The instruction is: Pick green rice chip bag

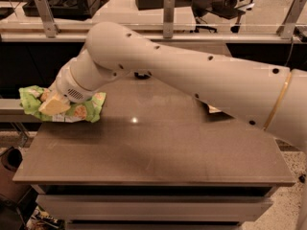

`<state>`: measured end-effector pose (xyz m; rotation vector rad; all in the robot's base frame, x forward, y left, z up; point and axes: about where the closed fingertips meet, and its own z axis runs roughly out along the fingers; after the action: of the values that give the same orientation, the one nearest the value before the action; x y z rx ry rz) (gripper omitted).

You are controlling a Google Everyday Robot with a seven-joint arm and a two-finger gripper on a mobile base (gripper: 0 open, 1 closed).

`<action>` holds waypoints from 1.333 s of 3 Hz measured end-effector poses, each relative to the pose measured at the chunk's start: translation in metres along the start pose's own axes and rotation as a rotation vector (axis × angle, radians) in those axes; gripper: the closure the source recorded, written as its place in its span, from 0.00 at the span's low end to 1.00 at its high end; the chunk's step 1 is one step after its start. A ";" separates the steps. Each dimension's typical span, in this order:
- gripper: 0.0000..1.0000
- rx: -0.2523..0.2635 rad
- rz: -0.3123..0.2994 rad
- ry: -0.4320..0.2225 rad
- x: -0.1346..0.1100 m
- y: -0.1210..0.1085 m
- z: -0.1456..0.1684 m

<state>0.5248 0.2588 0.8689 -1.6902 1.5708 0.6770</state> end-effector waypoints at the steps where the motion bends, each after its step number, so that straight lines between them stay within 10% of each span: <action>1: 1.00 -0.004 -0.002 -0.157 -0.003 -0.012 -0.028; 4: 1.00 0.114 -0.090 -0.356 -0.007 -0.047 -0.146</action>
Offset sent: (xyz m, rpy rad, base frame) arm 0.0339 -0.1023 0.0792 0.3919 -0.1161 0.0497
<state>0.5565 0.1472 0.9698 -1.4546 1.2519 0.7779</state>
